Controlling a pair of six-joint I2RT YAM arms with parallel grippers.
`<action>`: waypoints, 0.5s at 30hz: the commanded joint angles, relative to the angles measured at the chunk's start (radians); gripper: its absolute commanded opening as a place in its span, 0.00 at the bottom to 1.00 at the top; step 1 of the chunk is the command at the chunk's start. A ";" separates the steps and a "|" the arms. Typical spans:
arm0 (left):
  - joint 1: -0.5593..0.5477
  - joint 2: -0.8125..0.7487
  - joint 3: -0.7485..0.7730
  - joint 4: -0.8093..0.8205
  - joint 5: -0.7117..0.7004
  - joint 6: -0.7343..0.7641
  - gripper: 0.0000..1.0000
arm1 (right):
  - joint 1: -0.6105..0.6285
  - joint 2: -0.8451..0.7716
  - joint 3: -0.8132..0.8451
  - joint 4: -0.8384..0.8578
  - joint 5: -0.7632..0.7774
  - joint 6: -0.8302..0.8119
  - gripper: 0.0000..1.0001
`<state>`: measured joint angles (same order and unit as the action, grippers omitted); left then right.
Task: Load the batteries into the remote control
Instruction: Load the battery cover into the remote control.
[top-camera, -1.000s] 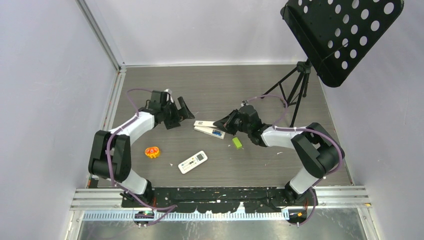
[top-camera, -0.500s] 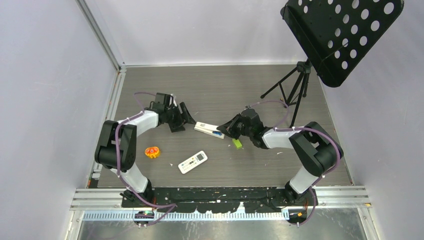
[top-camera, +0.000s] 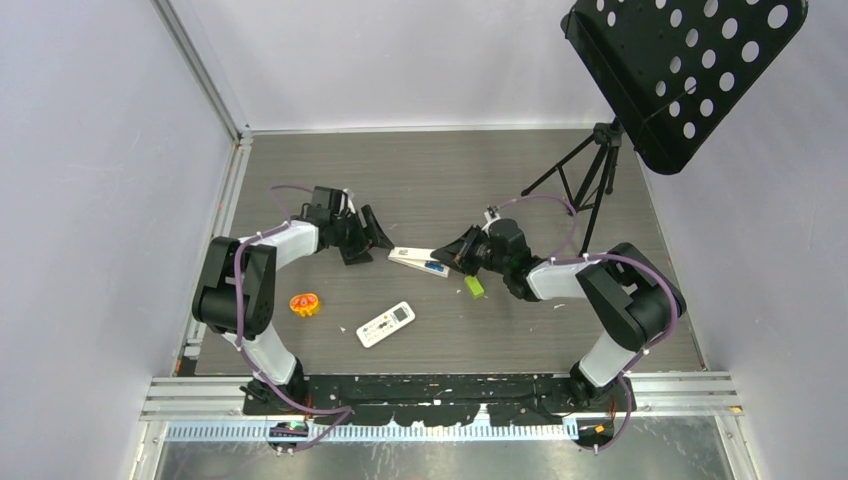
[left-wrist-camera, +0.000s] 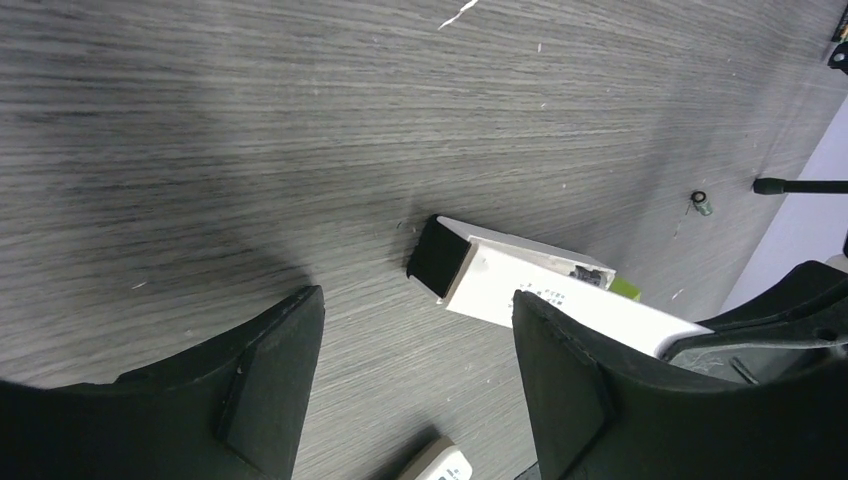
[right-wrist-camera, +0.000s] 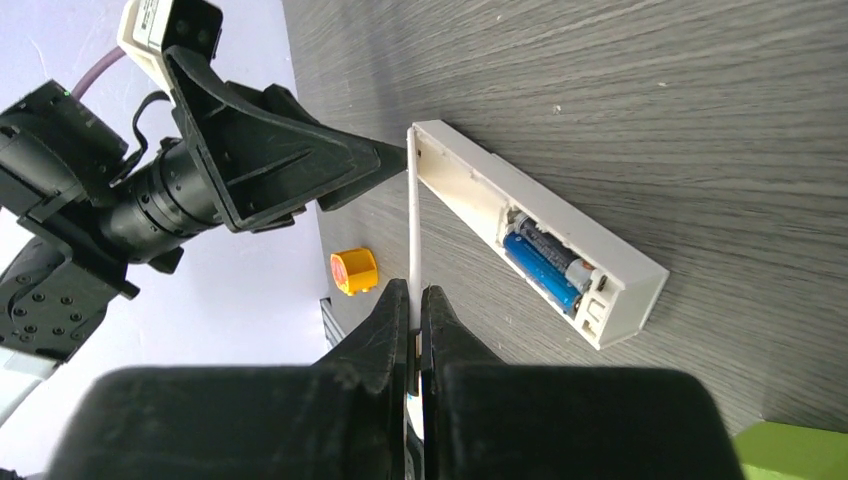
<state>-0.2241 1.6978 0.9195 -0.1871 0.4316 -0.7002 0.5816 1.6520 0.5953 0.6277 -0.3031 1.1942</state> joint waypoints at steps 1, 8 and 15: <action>0.005 -0.011 0.010 0.079 0.034 -0.007 0.71 | 0.000 -0.034 0.014 0.046 -0.023 -0.056 0.00; 0.005 -0.001 0.010 0.087 0.044 -0.014 0.71 | 0.000 -0.028 0.019 -0.076 0.038 -0.042 0.00; 0.005 0.016 0.012 0.091 0.049 -0.013 0.65 | 0.000 0.024 -0.007 -0.029 0.095 0.056 0.00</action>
<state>-0.2241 1.6981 0.9195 -0.1318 0.4572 -0.7067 0.5816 1.6470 0.6006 0.5774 -0.2764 1.1976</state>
